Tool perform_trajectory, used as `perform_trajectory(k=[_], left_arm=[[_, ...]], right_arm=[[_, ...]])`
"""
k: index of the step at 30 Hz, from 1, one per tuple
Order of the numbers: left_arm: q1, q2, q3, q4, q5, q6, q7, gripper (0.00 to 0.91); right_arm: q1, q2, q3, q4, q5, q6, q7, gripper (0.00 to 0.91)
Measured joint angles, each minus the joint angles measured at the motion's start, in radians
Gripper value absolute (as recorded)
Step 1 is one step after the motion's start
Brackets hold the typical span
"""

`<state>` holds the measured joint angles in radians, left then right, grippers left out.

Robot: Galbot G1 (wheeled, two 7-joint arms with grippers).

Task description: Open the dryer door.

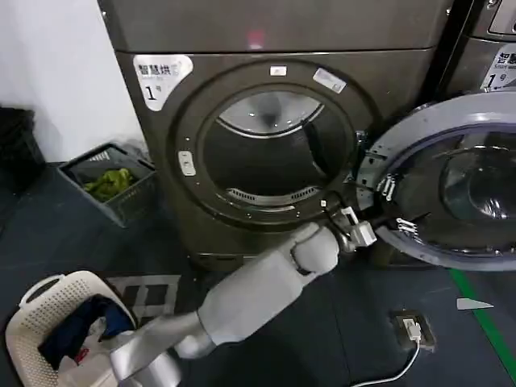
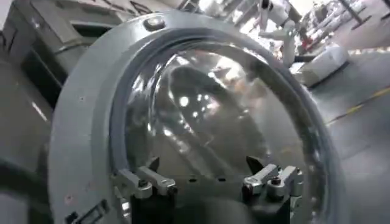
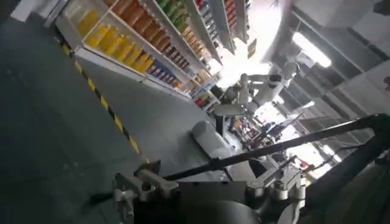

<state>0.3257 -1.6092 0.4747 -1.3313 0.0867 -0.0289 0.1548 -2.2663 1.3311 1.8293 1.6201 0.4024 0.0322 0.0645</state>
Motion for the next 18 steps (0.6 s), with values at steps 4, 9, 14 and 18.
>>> perform_trajectory(k=[4, 9, 14, 18], left_arm=[[-0.009, 0.0, -0.002, 0.011, -0.002, 0.005, -0.003, 0.907], [-0.01, 0.0, -0.002, 0.01, -0.006, 0.002, -0.002, 0.907], [-0.01, 0.0, -0.002, 0.01, -0.008, 0.004, -0.001, 0.907], [-0.01, 0.0, -0.002, 0.01, -0.008, 0.004, 0.0, 0.907]], right_arm=[[0.0, 0.005, -0.002, 0.008, 0.001, 0.0, -0.001, 0.907], [0.002, 0.006, -0.006, 0.009, 0.003, 0.0, -0.002, 0.907], [0.003, 0.006, -0.008, 0.013, 0.004, 0.0, -0.003, 0.907], [0.004, 0.006, -0.009, 0.013, 0.004, 0.0, -0.003, 0.907]])
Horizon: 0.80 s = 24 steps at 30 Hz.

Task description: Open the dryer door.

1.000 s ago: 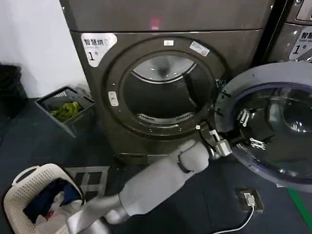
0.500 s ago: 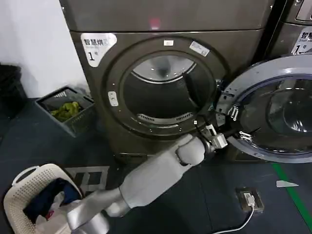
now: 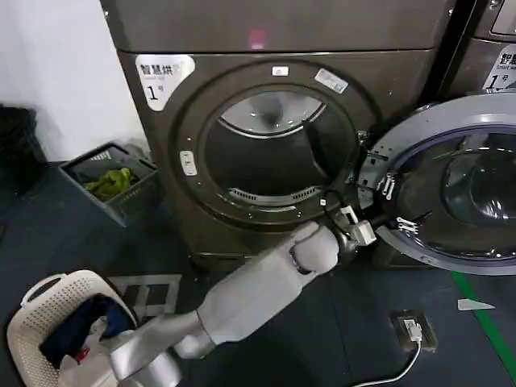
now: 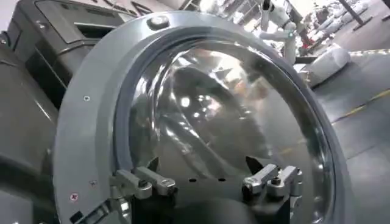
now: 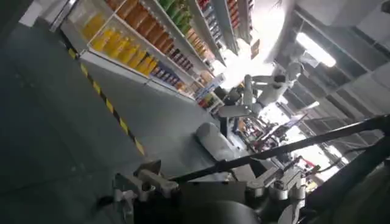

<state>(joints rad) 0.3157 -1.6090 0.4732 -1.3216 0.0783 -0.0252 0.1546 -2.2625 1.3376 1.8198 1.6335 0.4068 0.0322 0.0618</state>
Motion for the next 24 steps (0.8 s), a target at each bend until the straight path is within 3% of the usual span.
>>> perform_trajectory(k=[24], left_arm=[[0.051, 0.0, 0.018, -0.147, -0.041, 0.029, 0.015, 0.907]], right_arm=[[0.003, -0.009, -0.008, -0.006, 0.0, 0.002, -0.016, 0.907]])
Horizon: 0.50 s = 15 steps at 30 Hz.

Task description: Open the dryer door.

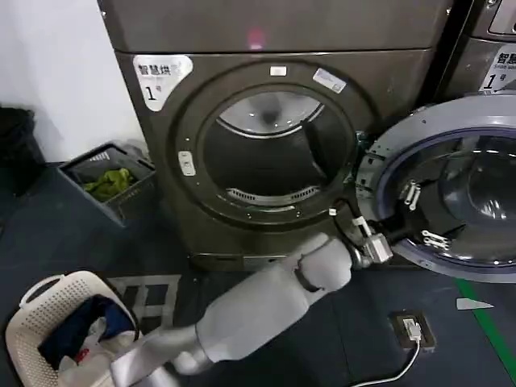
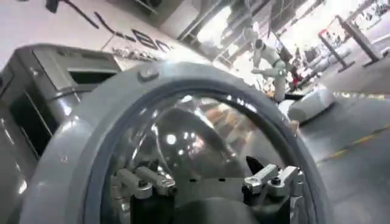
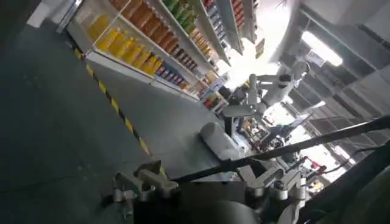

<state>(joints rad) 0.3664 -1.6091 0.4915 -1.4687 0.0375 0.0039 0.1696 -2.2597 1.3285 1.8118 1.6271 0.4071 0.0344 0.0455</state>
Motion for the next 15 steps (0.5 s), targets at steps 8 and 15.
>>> perform_trajectory(k=[8, 15], left_arm=[[0.029, 0.01, 0.012, -0.104, -0.057, 0.037, 0.004, 0.907], [0.066, 0.177, 0.014, -0.242, -0.097, 0.082, 0.003, 0.907]], right_arm=[[-0.001, -0.006, -0.003, -0.002, 0.0, 0.001, -0.003, 0.907], [-0.001, -0.014, -0.003, -0.008, 0.004, 0.001, -0.007, 0.907]])
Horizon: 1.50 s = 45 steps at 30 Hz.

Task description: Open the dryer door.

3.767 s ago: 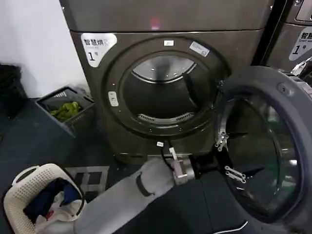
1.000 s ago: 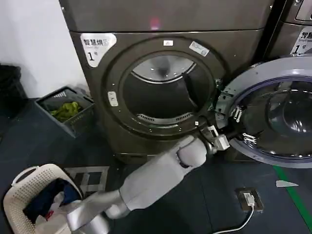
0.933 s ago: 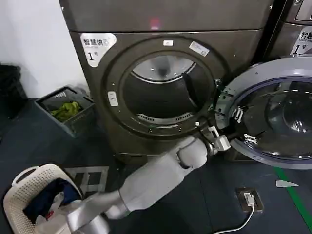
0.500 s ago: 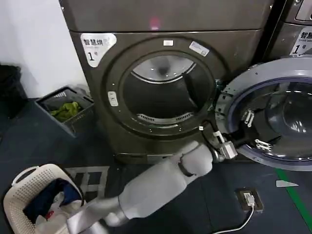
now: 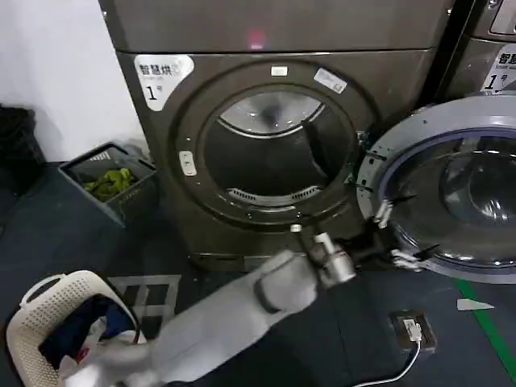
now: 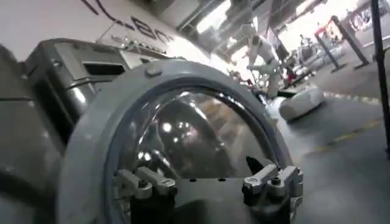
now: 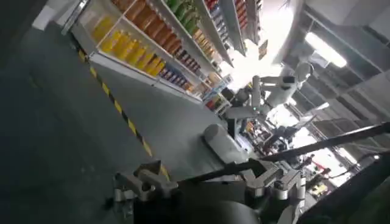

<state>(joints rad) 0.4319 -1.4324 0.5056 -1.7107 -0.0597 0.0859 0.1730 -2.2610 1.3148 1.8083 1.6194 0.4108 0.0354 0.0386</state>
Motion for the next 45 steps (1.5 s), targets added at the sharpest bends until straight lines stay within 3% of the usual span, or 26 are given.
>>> perform_trajectory(k=[14, 25, 30, 34, 45], left_arm=[[0.144, 0.363, -0.068, -0.278, -0.048, 0.024, 0.025, 0.907], [0.476, 0.642, -0.327, -0.463, -0.049, 0.098, 0.033, 0.907], [0.643, 0.703, -0.488, -0.512, -0.074, 0.168, 0.027, 0.907], [0.737, 0.737, -0.591, -0.54, -0.118, 0.272, 0.002, 0.907], [0.897, 0.818, -0.741, -0.507, -0.245, 0.43, -0.11, 0.907]], right_arm=[[0.004, -0.021, 0.006, -0.016, 0.006, -0.004, -0.009, 0.907], [0.015, -0.032, 0.004, -0.017, 0.008, -0.024, -0.015, 0.907], [0.018, -0.034, 0.001, -0.016, 0.017, -0.026, -0.029, 0.907], [0.024, -0.029, 0.001, -0.003, 0.031, -0.044, -0.052, 0.907], [0.03, -0.036, 0.001, 0.008, 0.031, -0.047, -0.071, 0.907]])
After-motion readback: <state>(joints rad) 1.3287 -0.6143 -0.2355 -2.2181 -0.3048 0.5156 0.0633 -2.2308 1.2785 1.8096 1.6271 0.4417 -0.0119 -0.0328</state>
